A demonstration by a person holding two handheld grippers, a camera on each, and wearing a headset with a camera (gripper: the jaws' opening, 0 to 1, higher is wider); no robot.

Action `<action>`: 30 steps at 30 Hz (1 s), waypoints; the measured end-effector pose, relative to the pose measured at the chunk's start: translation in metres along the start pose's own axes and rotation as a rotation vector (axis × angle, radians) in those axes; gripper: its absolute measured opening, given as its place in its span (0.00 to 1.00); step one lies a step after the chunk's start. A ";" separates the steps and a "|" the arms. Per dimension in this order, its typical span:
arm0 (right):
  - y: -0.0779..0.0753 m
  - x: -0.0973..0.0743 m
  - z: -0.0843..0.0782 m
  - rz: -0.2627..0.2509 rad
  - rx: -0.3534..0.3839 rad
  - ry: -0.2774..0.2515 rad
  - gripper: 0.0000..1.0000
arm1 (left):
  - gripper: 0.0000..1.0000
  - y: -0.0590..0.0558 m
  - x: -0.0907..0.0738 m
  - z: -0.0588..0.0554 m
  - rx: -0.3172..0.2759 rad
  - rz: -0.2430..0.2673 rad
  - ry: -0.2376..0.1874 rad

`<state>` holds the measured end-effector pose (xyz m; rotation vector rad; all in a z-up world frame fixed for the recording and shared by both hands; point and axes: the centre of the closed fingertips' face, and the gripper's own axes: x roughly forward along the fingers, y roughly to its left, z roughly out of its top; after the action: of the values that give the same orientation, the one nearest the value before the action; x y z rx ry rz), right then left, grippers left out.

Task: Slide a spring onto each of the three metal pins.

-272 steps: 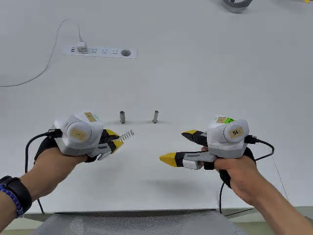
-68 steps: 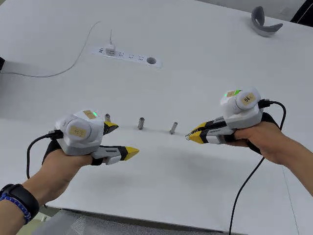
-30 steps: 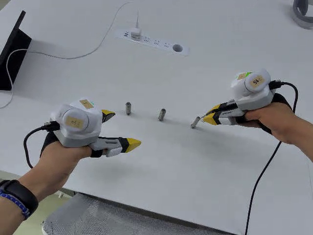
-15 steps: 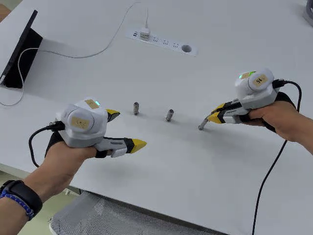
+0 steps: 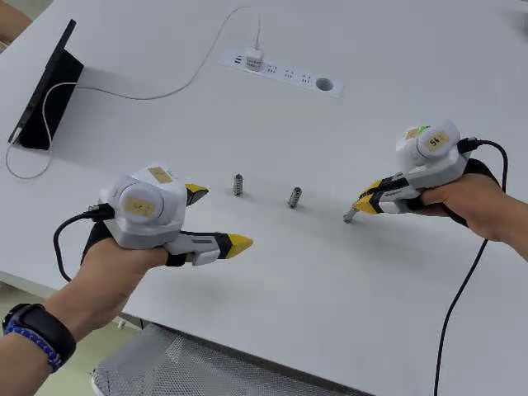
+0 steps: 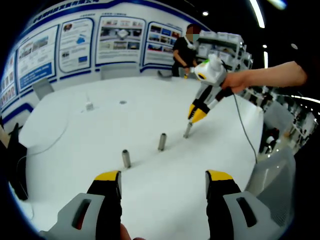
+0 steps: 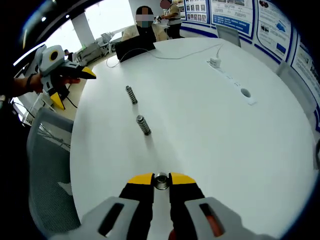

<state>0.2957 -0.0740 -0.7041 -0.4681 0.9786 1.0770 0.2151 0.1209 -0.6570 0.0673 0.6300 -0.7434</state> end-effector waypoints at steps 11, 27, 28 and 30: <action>0.001 0.010 -0.003 0.002 -0.038 0.035 0.13 | 0.69 -0.002 0.001 -0.001 0.000 -0.005 0.002; 0.001 0.028 -0.010 0.008 -0.069 0.068 0.13 | 0.69 0.001 -0.001 -0.003 -0.011 0.003 0.005; 0.001 0.029 -0.011 0.009 -0.069 0.069 0.13 | 0.69 0.000 -0.001 -0.003 -0.012 0.003 0.005; 0.001 0.032 -0.012 0.009 -0.072 0.073 0.13 | 0.69 0.000 -0.001 -0.002 -0.013 0.002 0.004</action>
<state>0.2937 -0.0663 -0.7372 -0.5653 1.0096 1.1122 0.2135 0.1220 -0.6582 0.0570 0.6384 -0.7371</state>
